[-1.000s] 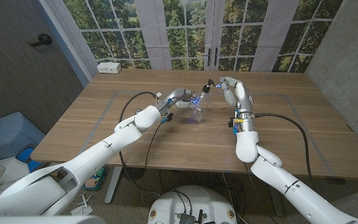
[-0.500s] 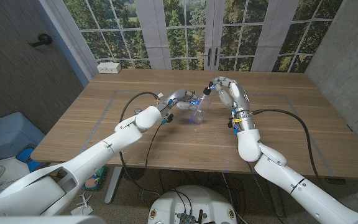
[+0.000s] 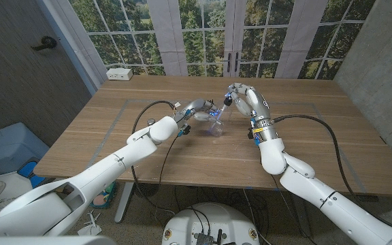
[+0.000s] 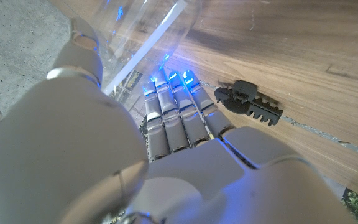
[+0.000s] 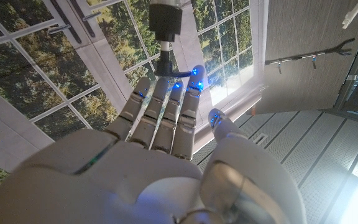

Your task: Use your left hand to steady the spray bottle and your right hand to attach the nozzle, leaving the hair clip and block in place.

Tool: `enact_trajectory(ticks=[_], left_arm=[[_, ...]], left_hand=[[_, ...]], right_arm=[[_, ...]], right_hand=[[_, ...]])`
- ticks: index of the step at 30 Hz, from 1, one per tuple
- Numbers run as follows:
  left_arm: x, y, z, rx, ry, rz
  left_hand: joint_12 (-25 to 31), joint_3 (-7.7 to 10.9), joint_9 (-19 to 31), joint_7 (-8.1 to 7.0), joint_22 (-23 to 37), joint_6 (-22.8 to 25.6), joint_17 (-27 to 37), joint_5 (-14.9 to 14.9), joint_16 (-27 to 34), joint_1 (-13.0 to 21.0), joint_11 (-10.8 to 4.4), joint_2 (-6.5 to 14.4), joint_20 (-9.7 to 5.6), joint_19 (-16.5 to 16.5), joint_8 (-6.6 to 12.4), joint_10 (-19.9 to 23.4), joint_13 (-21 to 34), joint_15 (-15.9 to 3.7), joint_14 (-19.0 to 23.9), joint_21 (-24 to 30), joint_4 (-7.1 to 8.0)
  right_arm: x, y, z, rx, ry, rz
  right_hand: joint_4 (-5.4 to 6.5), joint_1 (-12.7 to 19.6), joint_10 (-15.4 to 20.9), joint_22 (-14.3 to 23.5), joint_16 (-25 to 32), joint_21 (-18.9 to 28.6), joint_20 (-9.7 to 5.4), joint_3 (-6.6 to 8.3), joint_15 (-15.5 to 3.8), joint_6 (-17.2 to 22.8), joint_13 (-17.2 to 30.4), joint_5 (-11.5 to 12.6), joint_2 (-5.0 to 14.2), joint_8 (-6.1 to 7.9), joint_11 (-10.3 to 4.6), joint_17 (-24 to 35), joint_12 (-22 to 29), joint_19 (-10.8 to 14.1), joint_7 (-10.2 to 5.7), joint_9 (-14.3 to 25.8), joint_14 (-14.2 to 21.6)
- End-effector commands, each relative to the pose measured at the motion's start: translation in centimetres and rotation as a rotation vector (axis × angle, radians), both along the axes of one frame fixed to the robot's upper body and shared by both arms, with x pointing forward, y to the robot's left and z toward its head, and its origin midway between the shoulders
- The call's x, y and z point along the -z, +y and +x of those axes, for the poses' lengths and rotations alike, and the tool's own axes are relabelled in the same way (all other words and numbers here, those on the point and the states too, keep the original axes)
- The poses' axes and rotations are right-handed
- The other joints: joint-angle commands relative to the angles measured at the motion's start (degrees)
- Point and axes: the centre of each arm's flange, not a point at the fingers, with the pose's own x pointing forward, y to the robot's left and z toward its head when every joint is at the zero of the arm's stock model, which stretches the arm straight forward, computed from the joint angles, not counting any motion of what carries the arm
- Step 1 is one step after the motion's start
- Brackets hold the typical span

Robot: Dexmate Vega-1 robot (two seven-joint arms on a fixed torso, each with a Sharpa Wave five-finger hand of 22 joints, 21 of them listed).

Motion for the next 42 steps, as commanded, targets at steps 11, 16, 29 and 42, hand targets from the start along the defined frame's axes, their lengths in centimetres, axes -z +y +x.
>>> enact_trajectory(ticks=[11,16,29,42], left_arm=[[0.5,0.0,-0.1,-0.038,0.003,0.036],[0.4,0.0,-0.2,-0.032,0.001,0.031],[0.5,0.1,-0.3,-0.033,-0.009,0.011],[0.6,0.6,-0.4,-0.045,-0.040,-0.048]], left_hand=[[0.21,0.31,2.20,-5.76,-0.06,12.33,0.23,0.33,0.09,13.61,-10.01,14.04,-1.09,-0.32,0.23,10.98,2.12,-9.40,-0.35,0.68,0.03],[0.19,0.28,2.20,-5.79,-0.06,12.35,0.24,0.33,0.10,13.65,-10.07,14.04,-1.10,-0.36,0.19,11.02,2.13,-9.44,-0.36,0.74,0.02],[0.13,0.19,2.23,-5.79,-0.08,12.44,0.25,0.31,0.12,13.71,-10.05,14.02,-1.13,-0.39,0.11,11.09,2.14,-9.43,-0.40,0.92,0.03],[0.36,0.00,2.65,-5.90,-0.09,12.85,0.34,0.28,0.29,13.84,-9.90,13.95,-1.46,-0.34,0.39,11.83,2.18,-9.49,-0.20,1.17,-0.01]], right_arm=[[-1.6,0.1,1.0,0.000,0.035,0.011],[-1.7,-0.2,1.3,0.019,0.045,0.036],[-1.5,-1.1,1.8,0.081,0.045,0.104],[-1.1,-1.9,1.6,0.106,0.023,0.134]], right_hand=[[-1.67,-1.66,-1.83,0.22,-0.25,0.51,0.68,-0.35,-3.88,-3.44,0.00,-0.78,-0.93,-1.99,0.27,-0.01,-0.76,-0.13,0.14,-0.18,-0.68],[-1.96,-2.06,-2.26,0.20,-0.22,0.61,0.85,-0.67,-3.70,-4.25,-0.04,-0.99,-1.16,-2.52,0.56,-0.13,-0.91,0.01,0.33,-0.25,-0.63],[-2.29,-3.09,-2.06,0.20,0.23,1.01,1.40,-1.38,-2.48,-3.44,-0.01,-1.46,-0.98,-2.42,1.40,-0.14,-0.69,0.81,1.66,0.06,-0.11],[-2.52,-4.33,-0.74,0.16,1.17,1.80,2.19,-1.88,-1.09,-0.63,0.22,-1.93,-0.43,-1.17,2.16,-0.12,-0.06,2.62,4.35,0.90,1.40]])
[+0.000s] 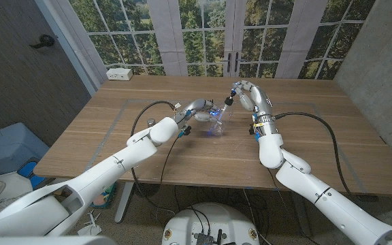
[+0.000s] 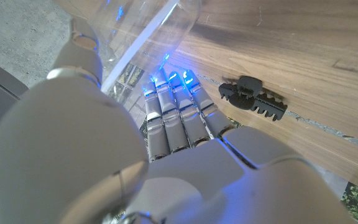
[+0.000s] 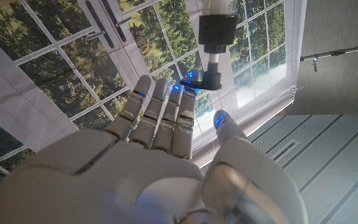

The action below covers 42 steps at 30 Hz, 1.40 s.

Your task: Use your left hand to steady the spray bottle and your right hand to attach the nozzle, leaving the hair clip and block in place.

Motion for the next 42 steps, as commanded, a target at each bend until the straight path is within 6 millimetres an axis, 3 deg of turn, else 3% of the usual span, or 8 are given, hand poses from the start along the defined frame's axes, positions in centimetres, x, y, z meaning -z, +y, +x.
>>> enact_trajectory(ticks=[1,18,28,32,35,42], left_arm=[[0.2,0.4,0.0,-0.014,-0.029,-0.058],[0.3,0.1,0.1,-0.042,-0.029,-0.091],[0.1,-0.2,0.0,-0.039,-0.022,-0.056],[0.0,-0.2,-0.2,-0.042,-0.022,-0.045],[0.0,-0.1,-0.3,-0.046,-0.018,-0.046],[-0.1,-0.3,-0.2,-0.045,-0.010,-0.032]], left_hand=[[0.64,0.30,2.73,-6.00,0.16,12.95,0.36,0.28,0.33,13.86,-9.94,13.92,-1.53,-0.32,0.76,11.93,2.18,-9.30,0.08,0.32,0.00],[1.14,0.09,3.07,-5.40,0.11,13.07,0.48,0.45,0.85,14.07,-9.30,13.80,-1.62,0.05,0.79,12.16,2.93,-9.22,1.91,0.83,-0.05],[1.28,0.22,3.27,-5.31,0.10,12.91,0.30,0.59,0.48,14.05,-9.32,13.92,-1.51,-0.11,0.72,12.03,3.30,-9.18,1.75,0.96,0.01],[1.23,0.25,3.29,-5.40,0.09,12.95,0.28,0.62,0.43,14.09,-9.33,13.94,-1.49,-0.16,0.71,11.94,3.29,-9.23,1.76,1.00,0.00],[1.22,0.25,3.29,-5.31,0.09,12.91,0.27,0.63,0.38,14.13,-9.23,13.89,-1.49,-0.24,0.67,11.92,3.31,-9.26,1.73,1.01,-0.04],[1.24,0.28,3.29,-5.28,0.08,12.94,0.24,0.66,0.28,14.19,-9.12,13.87,-1.38,-0.33,0.62,11.99,3.32,-9.22,1.64,1.07,-0.05]], right_arm=[[0.4,-0.8,-0.1,0.032,-0.018,0.035],[1.1,-1.4,-0.9,0.013,-0.092,0.030],[0.9,-1.1,-0.9,-0.022,-0.081,-0.044],[1.4,-1.4,-0.7,0.013,-0.119,0.065],[1.6,-1.8,-0.9,0.020,-0.194,0.137],[1.8,-2.0,-1.6,0.044,-0.351,0.199]], right_hand=[[-0.09,-0.64,0.81,0.16,0.55,0.51,-0.01,-0.38,-0.92,0.97,0.25,-0.24,0.10,0.75,0.13,0.09,0.51,0.88,0.72,0.39,0.94],[-0.91,-1.45,4.31,0.18,1.51,0.77,0.23,0.35,-1.34,6.47,0.08,-0.21,0.07,3.76,0.09,0.02,1.44,0.96,1.84,1.86,3.71],[-1.24,-1.09,4.65,0.17,1.03,0.73,-0.76,2.01,-2.76,6.67,0.08,0.18,1.03,4.36,-0.65,-0.16,1.37,0.50,0.73,2.61,3.39],[-1.31,-1.33,4.67,0.17,0.90,0.85,-0.37,2.10,-2.18,6.71,0.04,0.16,0.56,4.53,-0.52,-0.39,1.29,0.64,0.84,2.84,3.56],[-1.55,-1.74,5.95,0.21,1.57,1.08,0.06,2.12,-1.87,9.31,-0.07,0.10,0.21,6.28,-0.13,-0.37,1.53,0.83,1.92,3.74,5.13],[-3.50,-0.45,7.75,0.21,1.98,1.69,0.48,3.43,-1.71,9.08,0.16,0.74,-0.35,7.31,-0.23,-0.85,2.10,2.06,1.84,4.99,7.12]])
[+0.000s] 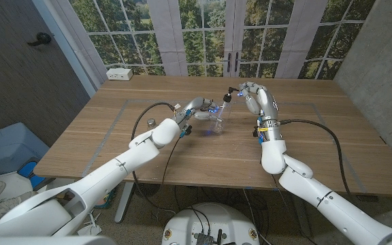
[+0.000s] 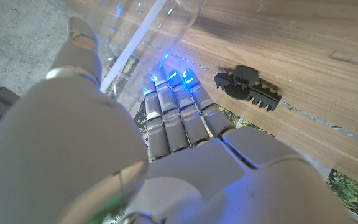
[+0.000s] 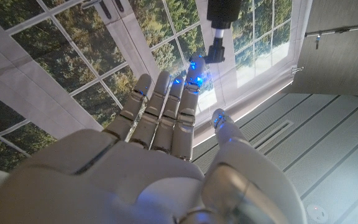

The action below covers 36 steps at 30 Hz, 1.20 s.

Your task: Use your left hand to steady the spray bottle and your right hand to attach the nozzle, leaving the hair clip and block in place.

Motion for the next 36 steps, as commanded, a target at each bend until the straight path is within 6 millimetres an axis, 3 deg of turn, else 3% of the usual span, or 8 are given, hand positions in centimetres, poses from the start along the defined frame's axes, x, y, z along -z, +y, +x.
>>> enact_trajectory(ticks=[1,4,10,13,25,28,36], left_arm=[[-0.1,-0.3,0.0,-0.001,0.010,0.022],[-0.2,-0.5,0.0,0.004,0.011,0.031],[-0.2,-0.7,0.0,0.015,0.012,0.039],[-0.2,-0.7,0.0,0.016,0.010,0.040],[-0.2,-0.7,0.0,0.021,0.005,0.040],[-0.2,-0.7,-0.1,0.023,0.005,0.043],[-0.1,-0.8,-0.2,0.021,0.004,0.040]], left_hand=[[0.34,0.63,3.29,-5.84,0.07,12.30,0.10,0.45,0.00,14.00,-9.35,14.08,-1.38,-0.34,0.42,11.11,3.32,-9.29,0.31,0.29,0.20],[0.35,0.64,3.29,-5.87,0.07,12.33,0.10,0.46,-0.02,14.01,-9.34,14.10,-1.37,-0.36,0.41,11.11,3.34,-9.32,0.30,0.32,0.21],[0.32,0.62,3.35,-5.88,0.06,12.36,0.09,0.46,-0.09,14.01,-9.31,14.05,-1.37,-0.43,0.39,11.12,3.33,-9.33,0.20,0.38,0.21],[0.27,0.63,3.34,-5.89,0.06,12.36,0.08,0.46,-0.12,14.01,-9.36,14.06,-1.36,-0.47,0.37,11.03,3.31,-9.32,0.16,0.40,0.22],[0.19,0.62,3.33,-6.00,0.06,12.39,0.09,0.46,-0.19,14.04,-9.35,14.05,-1.37,-0.59,0.26,11.04,3.25,-9.37,-0.03,0.52,0.24],[0.17,0.58,3.32,-6.01,0.06,12.40,0.10,0.45,-0.18,13.99,-9.38,14.03,-1.38,-0.62,0.23,11.02,3.24,-9.32,-0.05,0.55,0.27],[0.13,0.57,3.30,-6.03,0.05,12.47,0.12,0.45,-0.17,14.05,-9.52,14.04,-1.38,-0.67,0.19,11.03,3.21,-9.37,-0.06,0.63,0.25]], right_arm=[[0.4,-0.5,-0.8,0.024,-0.201,0.126],[0.2,-0.6,-0.8,0.019,-0.165,0.098],[-0.1,-0.6,-0.1,0.009,-0.054,0.030],[-0.3,-0.6,-0.1,0.010,-0.009,0.014],[-0.5,-0.3,0.3,0.023,0.080,-0.026],[-0.6,-0.3,0.4,0.023,0.101,-0.034],[-0.6,-0.1,0.3,0.011,0.098,-0.076]], right_hand=[[-1.07,0.86,0.97,0.20,0.63,0.67,0.14,0.38,-1.58,-0.86,0.30,0.59,-1.14,0.41,0.13,-0.10,0.46,0.90,-0.69,0.81,1.24],[-1.37,0.76,-0.16,0.19,0.41,0.82,0.12,0.51,-1.73,-3.28,0.43,0.87,-1.32,-0.09,-0.02,-0.21,-0.05,1.08,-1.12,1.24,1.01],[-1.25,-0.36,-4.24,0.14,-0.09,0.63,-0.29,-0.11,-2.21,-7.95,-0.71,1.06,-0.92,-2.90,0.21,0.13,-2.58,-0.05,-2.98,-0.26,-1.63],[-0.26,-1.62,-5.89,0.15,-0.52,0.39,-0.71,-0.54,-2.22,-8.54,-1.23,0.81,-0.29,-3.99,0.17,0.23,-3.31,-1.01,-3.06,-1.04,-3.15],[2.00,-3.79,-6.01,0.21,-0.49,0.30,-1.23,-0.80,-2.71,-7.78,-2.19,0.00,0.71,-5.55,0.11,0.79,-3.26,-2.08,-2.89,-2.67,-4.36],[3.33,-5.10,-7.50,0.23,-0.79,0.29,-1.09,-0.92,-2.45,-9.63,-2.74,-0.77,0.68,-7.36,0.20,0.86,-3.72,-2.57,-3.45,-3.67,-5.33],[4.23,-5.98,-7.92,0.22,-0.86,0.29,-1.05,-0.98,-2.48,-9.08,-3.16,-1.43,0.73,-7.92,0.28,0.87,-3.73,-2.87,-3.57,-4.39,-5.73]])
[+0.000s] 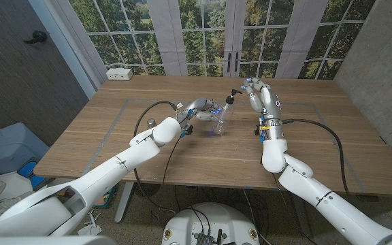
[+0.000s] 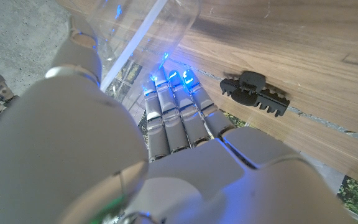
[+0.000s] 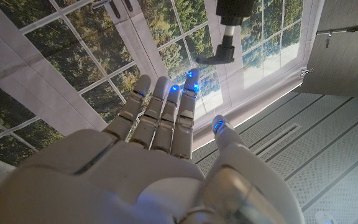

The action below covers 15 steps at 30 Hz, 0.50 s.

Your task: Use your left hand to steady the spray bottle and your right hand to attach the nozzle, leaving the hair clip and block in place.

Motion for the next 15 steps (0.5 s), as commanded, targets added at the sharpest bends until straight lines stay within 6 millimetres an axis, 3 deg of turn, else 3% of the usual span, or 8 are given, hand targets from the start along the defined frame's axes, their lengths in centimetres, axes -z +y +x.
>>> enact_trajectory(ticks=[1,8,15], left_arm=[[0.11,-0.07,-0.21,0.002,-0.002,-0.001],[0.19,-0.02,-0.26,-0.004,-0.003,-0.001],[0.12,-0.04,-0.28,-0.005,-0.004,0.000]], left_hand=[[0.11,0.65,3.30,-6.16,0.05,12.35,0.12,0.27,-0.16,13.79,-9.55,14.32,-1.28,-0.35,0.17,10.99,3.21,-9.45,-0.04,0.43,0.17],[0.06,0.59,3.33,-6.15,0.04,12.31,0.15,0.26,-0.10,13.80,-9.56,14.31,-1.31,-0.35,0.10,10.96,3.19,-9.46,0.00,0.54,0.18],[0.06,0.60,3.39,-6.11,0.03,12.33,0.13,0.26,-0.14,13.78,-9.53,14.34,-1.29,-0.40,0.07,11.03,3.19,-9.39,-0.05,0.62,0.21]], right_arm=[[-0.03,0.28,-0.08,-0.013,0.025,-0.054],[0.18,0.45,-0.57,-0.039,-0.027,-0.065],[0.16,0.63,-0.95,-0.060,-0.061,-0.073]], right_hand=[[0.89,-0.93,-0.32,0.22,-0.05,-0.13,0.07,0.17,-2.77,1.51,-0.27,-0.58,0.14,-0.30,-0.04,0.12,-0.02,-0.29,-0.04,-0.42,-0.28],[0.42,-0.06,2.06,0.19,0.66,0.10,-0.46,1.59,-3.57,7.11,-1.00,-1.11,0.31,0.73,-0.64,-0.03,1.04,-0.12,0.76,-1.36,1.06],[0.25,0.34,3.21,0.17,1.03,0.26,-0.67,2.29,-3.84,10.17,-1.06,-1.39,0.31,1.85,-0.85,0.00,1.64,-0.06,1.62,-1.09,1.44]])
